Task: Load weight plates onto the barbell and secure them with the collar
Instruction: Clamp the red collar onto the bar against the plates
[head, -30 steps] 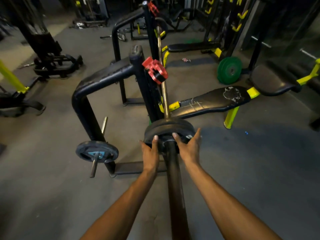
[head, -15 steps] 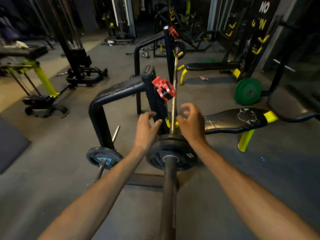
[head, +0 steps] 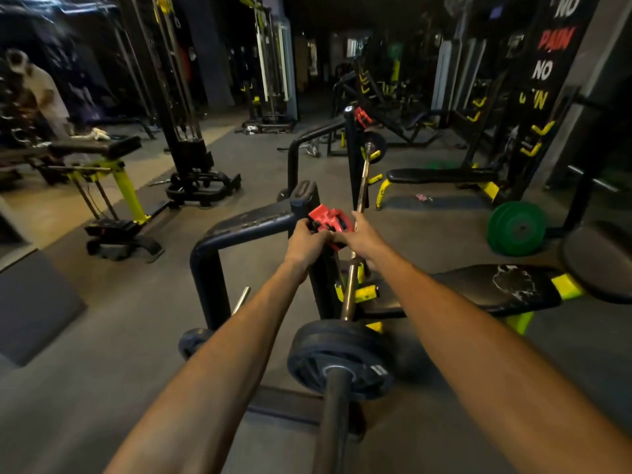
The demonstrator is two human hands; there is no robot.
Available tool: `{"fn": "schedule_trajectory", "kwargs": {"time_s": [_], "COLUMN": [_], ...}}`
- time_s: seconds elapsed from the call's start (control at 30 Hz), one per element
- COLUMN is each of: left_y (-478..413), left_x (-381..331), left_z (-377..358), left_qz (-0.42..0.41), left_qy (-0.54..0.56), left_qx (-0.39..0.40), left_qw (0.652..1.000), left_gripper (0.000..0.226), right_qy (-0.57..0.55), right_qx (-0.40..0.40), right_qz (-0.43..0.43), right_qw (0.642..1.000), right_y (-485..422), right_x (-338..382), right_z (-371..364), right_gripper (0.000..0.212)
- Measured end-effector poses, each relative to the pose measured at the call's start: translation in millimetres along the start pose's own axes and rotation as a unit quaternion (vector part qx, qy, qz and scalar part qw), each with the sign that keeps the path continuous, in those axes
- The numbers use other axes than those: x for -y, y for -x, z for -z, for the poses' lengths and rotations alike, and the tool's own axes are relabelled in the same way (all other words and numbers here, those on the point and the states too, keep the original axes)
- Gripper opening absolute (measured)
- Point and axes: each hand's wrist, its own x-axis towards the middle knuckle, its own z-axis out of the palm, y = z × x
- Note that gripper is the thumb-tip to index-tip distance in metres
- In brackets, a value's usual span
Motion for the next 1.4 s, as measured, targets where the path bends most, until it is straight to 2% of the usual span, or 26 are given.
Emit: {"fn": "schedule_trajectory", "kwargs": {"time_s": [0.1,0.17,0.27,0.33,0.47,0.53,0.63,0.8,0.97,1.13,1.3,1.4], "left_y": [-3.4,-5.5,-4.3,5.2,57.4,94.9,151.2,225.6,286.1,335.8,363.8,374.3], "left_x": [0.2,3.0,4.9,0.0,-8.6,5.4,45.4,99.7,142.4,186.4,207.7,215.0], "left_z": [-6.8,-11.8,-18.8,-21.0,-18.4,-16.2,-11.5,19.8,74.5,114.8,136.2,138.3], "left_qz": [-0.001,-0.005,-0.024,-0.040,-0.076,-0.080,-0.049,-0.014,0.013,0.024,0.000,-0.026], "left_qy": [0.035,0.047,0.058,0.068,0.096,0.088,0.085,0.066,0.071,0.011,-0.040,-0.077], "left_qx": [0.022,0.019,0.013,0.005,0.009,0.014,0.031,0.044,0.123,0.213,0.298,0.315], "left_qw": [0.999,0.999,0.998,0.997,0.992,0.993,0.995,0.997,0.990,0.977,0.954,0.946], "left_gripper": [0.057,0.068,0.075,0.069,0.046,0.041,0.037,0.031,0.032,0.034,0.046,0.055], "right_qy": [-0.065,-0.080,-0.111,-0.116,0.025,0.041,0.034,0.028,-0.013,0.015,0.042,0.060], "right_qx": [0.016,0.001,-0.043,-0.070,-0.140,-0.153,-0.147,-0.107,-0.072,-0.137,-0.209,-0.262], "right_qz": [0.010,0.015,0.024,0.045,0.140,0.154,0.132,0.071,0.044,0.006,-0.017,-0.018], "right_qw": [0.998,0.997,0.993,0.990,0.980,0.975,0.980,0.991,0.996,0.991,0.977,0.963], "right_y": [-8.5,-10.1,-7.6,7.3,79.0,126.3,194.9,292.9,379.4,453.3,502.7,519.3], "right_x": [-4.2,-4.6,-3.3,-3.5,-17.0,-36.5,-73.1,-108.7,-128.2,-155.2,-166.2,-171.3], "right_z": [-3.4,-1.6,5.4,11.2,19.8,15.6,-1.1,-37.4,-66.0,-111.2,-146.0,-157.5], "right_gripper": [0.070,0.061,0.061,0.063,0.073,0.080,0.090,0.091,0.045,0.011,0.017,0.025]}}
